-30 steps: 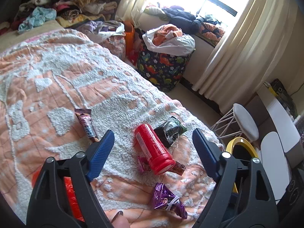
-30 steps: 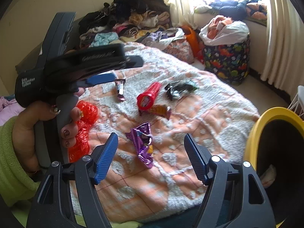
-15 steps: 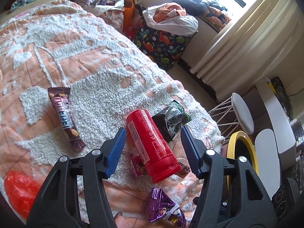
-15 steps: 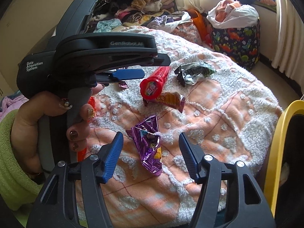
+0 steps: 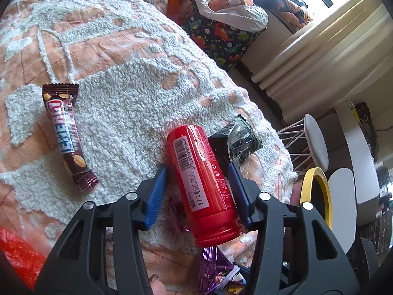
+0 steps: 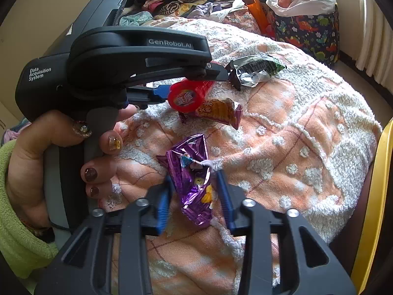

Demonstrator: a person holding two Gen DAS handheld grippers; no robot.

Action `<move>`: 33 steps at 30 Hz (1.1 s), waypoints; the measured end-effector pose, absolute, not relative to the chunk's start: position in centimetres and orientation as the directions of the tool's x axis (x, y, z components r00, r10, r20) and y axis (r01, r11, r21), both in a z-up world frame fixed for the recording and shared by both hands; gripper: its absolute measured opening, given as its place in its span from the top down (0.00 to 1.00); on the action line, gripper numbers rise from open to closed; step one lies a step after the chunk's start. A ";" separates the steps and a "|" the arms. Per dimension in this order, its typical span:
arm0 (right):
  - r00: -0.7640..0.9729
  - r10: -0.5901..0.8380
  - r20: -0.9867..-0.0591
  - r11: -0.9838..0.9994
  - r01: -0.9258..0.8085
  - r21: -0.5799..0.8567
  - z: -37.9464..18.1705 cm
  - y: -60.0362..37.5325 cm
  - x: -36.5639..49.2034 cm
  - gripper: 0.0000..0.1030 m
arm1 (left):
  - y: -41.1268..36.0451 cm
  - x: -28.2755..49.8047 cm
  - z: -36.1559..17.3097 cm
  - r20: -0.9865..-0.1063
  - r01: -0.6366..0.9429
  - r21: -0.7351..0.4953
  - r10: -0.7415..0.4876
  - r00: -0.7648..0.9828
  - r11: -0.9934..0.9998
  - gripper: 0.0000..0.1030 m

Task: Collect trash
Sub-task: 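Grasp the purple wrapper with the right gripper while the left grasps the red can, then carry the purple wrapper and red can over the yellow bin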

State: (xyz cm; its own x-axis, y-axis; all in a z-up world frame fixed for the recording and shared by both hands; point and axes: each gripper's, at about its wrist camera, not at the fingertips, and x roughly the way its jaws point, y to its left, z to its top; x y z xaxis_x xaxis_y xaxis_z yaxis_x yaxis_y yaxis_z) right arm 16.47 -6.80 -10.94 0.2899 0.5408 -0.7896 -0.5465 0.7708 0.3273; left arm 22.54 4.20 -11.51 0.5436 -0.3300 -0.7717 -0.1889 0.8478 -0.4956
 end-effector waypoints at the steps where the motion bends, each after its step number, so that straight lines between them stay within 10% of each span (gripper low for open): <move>1: 0.288 0.544 -0.788 0.769 -0.547 0.330 -10.9 -7.0 16.5 0.76 | 4.2 22.6 -11.6 -0.772 -0.189 -0.497 -0.332 0.543 0.847 0.69; 33: 0.476 0.581 -0.660 0.790 -0.525 0.317 -6.4 -11.3 13.9 0.76 | 3.0 18.8 -5.4 -0.670 -0.075 -0.493 -0.323 0.668 0.866 0.73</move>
State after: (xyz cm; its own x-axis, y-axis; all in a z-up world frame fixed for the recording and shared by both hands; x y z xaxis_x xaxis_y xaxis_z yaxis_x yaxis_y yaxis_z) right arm 13.87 -11.31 -6.38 0.4762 0.5813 -0.6598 -0.5253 0.7898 0.3167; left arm 18.76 2.99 -5.36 0.6684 -0.3234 -0.6699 -0.0753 0.8665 -0.4935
